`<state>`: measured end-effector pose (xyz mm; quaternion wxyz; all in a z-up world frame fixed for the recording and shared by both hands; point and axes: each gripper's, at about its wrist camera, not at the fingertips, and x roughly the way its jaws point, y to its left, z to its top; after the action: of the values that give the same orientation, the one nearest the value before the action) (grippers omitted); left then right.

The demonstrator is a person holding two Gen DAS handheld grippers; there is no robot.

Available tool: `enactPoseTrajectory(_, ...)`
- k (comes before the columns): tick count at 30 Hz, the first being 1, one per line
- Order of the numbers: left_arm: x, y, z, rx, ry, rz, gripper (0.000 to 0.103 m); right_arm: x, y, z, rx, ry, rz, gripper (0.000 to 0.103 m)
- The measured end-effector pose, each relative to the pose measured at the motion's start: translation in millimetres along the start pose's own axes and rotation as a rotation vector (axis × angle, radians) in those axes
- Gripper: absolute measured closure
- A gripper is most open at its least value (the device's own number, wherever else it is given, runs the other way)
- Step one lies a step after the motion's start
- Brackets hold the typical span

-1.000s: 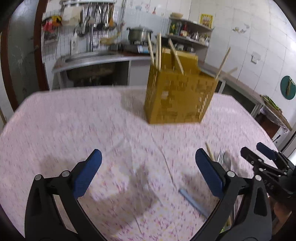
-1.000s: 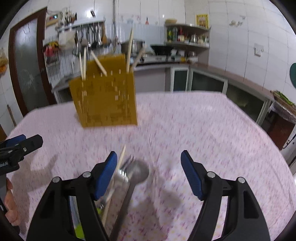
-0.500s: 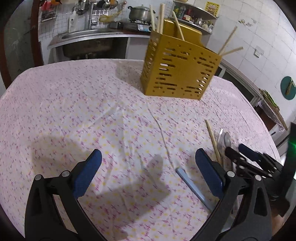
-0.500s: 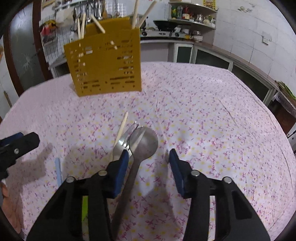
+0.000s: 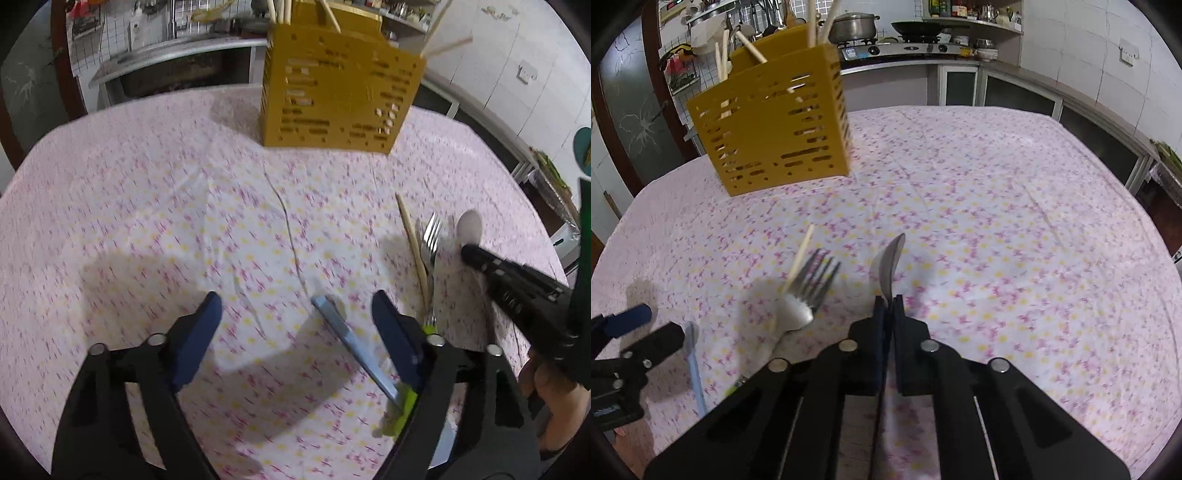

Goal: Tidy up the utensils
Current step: 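Move both open tools down toward the knife and the spoon, then close the left tool on the blue-handled knife while the right tool grasps the metal spoon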

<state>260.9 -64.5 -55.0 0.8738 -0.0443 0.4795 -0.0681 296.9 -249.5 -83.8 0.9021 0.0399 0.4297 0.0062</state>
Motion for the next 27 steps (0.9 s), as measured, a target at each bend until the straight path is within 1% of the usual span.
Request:
enactPoseTrajectory(1, 4, -3, -1, -0.005, 0.025, 0.002, 0.035, -2, -3, 0, -0.007, -0.007, -0.011, 0.098)
enactPoseTrajectory(2, 6, -4, -2, -0.010, 0.037, 0.004, 0.041, -2, -6, 1, -0.010, -0.010, -0.016, 0.098)
enactPoseTrajectory(4, 8, -8, -3, -0.013, 0.040, 0.029, 0.046, -4, -12, -1, -0.006, -0.017, -0.017, 0.099)
enactPoseTrajectory(6, 10, -13, -4, -0.012, 0.045, 0.046, 0.056, -7, -19, -1, 0.003, -0.022, -0.016, 0.099)
enactPoseTrajectory(7, 11, -16, -4, -0.016, 0.053, 0.064, 0.058, -7, -21, -2, 0.008, -0.022, -0.013, 0.099)
enactPoseTrajectory(9, 11, -19, -4, -0.019, 0.066, 0.080, 0.067, -7, -25, -3, 0.014, -0.022, -0.006, 0.099)
enactPoseTrajectory(13, 20, -27, 0, 0.009, 0.081, 0.113, 0.069, -5, -26, -5, 0.028, -0.026, 0.015, 0.099)
enactPoseTrajectory(14, 21, -27, 1, 0.012, 0.078, 0.117, 0.071, -5, -26, -5, 0.032, -0.028, 0.020, 0.099)
enactPoseTrajectory(16, 22, -29, 3, 0.020, 0.072, 0.117, 0.080, -6, -25, -7, 0.033, -0.034, 0.029, 0.099)
enactPoseTrajectory(17, 23, -29, 4, 0.028, 0.068, 0.114, 0.084, -6, -25, -9, 0.034, -0.038, 0.034, 0.099)
enactPoseTrajectory(20, 24, -26, 8, 0.031, 0.060, 0.097, 0.093, -8, -25, -13, 0.044, -0.046, 0.052, 0.099)
enactPoseTrajectory(27, 23, -16, 16, 0.037, 0.059, 0.039, 0.094, -14, -24, -16, 0.048, -0.071, 0.071, 0.099)
